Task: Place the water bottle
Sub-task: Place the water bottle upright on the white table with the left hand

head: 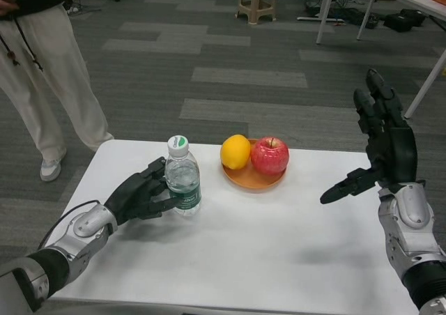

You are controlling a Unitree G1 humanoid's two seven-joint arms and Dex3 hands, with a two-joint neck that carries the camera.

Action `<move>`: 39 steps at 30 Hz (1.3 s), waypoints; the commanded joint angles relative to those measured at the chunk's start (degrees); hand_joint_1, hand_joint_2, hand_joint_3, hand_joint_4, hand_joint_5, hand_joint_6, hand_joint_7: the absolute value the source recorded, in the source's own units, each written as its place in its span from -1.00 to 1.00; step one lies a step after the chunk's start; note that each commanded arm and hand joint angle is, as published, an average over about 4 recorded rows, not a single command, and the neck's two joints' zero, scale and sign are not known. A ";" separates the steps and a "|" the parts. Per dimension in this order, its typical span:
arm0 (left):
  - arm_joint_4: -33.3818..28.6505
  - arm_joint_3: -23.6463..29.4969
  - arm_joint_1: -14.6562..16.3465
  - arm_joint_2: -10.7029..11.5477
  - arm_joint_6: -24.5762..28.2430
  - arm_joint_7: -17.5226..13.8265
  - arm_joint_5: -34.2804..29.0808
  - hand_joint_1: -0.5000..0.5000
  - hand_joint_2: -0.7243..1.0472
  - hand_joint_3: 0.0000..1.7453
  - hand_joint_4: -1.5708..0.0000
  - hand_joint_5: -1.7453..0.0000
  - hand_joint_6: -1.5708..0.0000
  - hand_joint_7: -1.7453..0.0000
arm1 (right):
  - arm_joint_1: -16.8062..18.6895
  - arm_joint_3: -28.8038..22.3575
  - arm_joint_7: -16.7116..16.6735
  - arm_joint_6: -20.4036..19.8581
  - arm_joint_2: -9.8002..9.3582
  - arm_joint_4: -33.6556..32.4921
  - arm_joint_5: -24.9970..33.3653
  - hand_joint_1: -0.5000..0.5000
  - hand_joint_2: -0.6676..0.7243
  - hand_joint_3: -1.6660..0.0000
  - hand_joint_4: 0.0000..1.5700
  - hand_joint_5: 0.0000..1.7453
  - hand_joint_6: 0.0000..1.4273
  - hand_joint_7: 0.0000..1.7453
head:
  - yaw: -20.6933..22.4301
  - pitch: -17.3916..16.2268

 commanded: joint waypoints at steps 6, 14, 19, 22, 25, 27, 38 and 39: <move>-0.82 1.26 0.85 0.67 0.72 -0.38 1.22 -1.00 0.90 -0.90 1.00 0.26 1.00 0.66 | 0.63 -0.74 -0.30 -0.24 -0.01 -0.67 0.51 -1.00 0.45 1.00 -1.00 -1.00 -1.00 -0.92 | 0.26 0.02; -1.72 2.54 0.85 0.89 0.72 -0.42 2.60 -1.00 0.80 -0.90 1.00 0.18 1.00 0.68 | 0.59 -0.80 -0.30 -0.24 0.05 -0.52 0.51 -1.00 0.43 1.00 -1.00 -1.00 -1.00 -0.92 | 0.30 0.05; -2.05 3.02 0.85 1.06 0.72 -0.60 3.24 -1.00 0.55 -0.95 1.00 0.12 1.00 0.72 | 0.54 -0.83 -0.30 -0.24 0.07 -0.50 0.51 -1.00 0.36 1.00 -1.00 -1.00 -1.00 -0.92 | 0.32 0.05; -2.31 3.15 0.85 1.15 0.72 -0.77 3.41 -1.00 0.05 -0.90 1.00 0.06 1.00 0.74 | 0.54 -0.83 -0.30 -0.24 0.07 -0.50 0.51 -1.00 0.36 1.00 -1.00 -1.00 -1.00 -0.92 | 0.32 0.05; -2.49 3.57 0.85 1.15 0.69 -0.77 3.83 -1.00 -0.37 -0.90 1.00 0.03 1.00 0.76 | 0.57 -0.83 -0.30 -0.24 0.07 -0.50 0.51 -1.00 0.36 1.00 -1.00 -1.00 -1.00 -0.92 | 0.32 0.05; -2.71 3.94 0.87 1.13 0.63 -0.77 4.01 -1.00 -0.55 -0.90 1.00 -0.03 1.00 0.76 | 0.59 -0.83 -0.30 -0.24 0.07 -0.50 0.51 -1.00 0.36 1.00 -1.00 -1.00 -1.00 -0.92 | 0.32 0.05; -4.07 6.27 1.02 1.02 0.10 -0.42 3.24 -1.00 -0.80 -0.90 1.00 -0.18 1.00 0.84 | 0.54 -0.83 -0.30 -0.24 0.07 -0.36 0.51 -1.00 0.36 1.00 -1.00 -1.00 -1.00 -0.92 | 0.60 -0.29; -4.18 6.45 1.02 1.00 0.06 -0.25 2.62 -1.00 -0.80 -0.90 1.00 -0.18 1.00 0.84 | 0.54 -0.80 -0.30 -0.24 0.07 -0.34 0.51 -1.00 0.36 1.00 -1.00 -1.00 -1.00 -0.92 | 0.62 -0.32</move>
